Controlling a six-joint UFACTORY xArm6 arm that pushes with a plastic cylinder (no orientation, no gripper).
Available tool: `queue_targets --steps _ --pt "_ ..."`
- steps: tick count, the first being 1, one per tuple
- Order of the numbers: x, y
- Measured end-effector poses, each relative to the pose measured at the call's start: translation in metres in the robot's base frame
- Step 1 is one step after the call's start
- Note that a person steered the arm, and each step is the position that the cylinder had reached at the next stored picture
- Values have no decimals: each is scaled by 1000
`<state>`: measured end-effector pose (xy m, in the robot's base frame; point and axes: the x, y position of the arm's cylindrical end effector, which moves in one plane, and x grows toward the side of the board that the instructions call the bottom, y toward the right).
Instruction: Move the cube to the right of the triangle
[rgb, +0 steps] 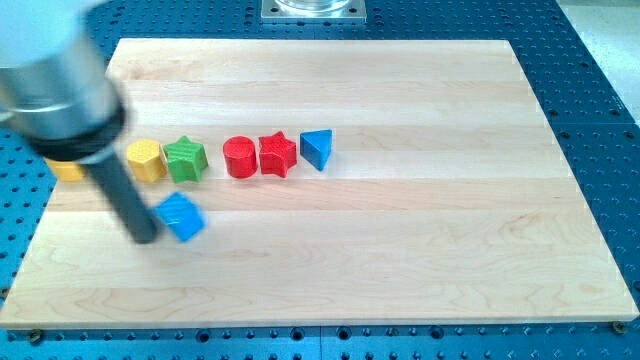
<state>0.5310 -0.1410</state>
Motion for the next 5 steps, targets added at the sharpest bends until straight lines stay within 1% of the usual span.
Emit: queue_targets --steps 1,2,3,4,5 --pt "1 97" --pt "-14 59" --pt "-15 116" --pt "-22 188" --pt "-33 197"
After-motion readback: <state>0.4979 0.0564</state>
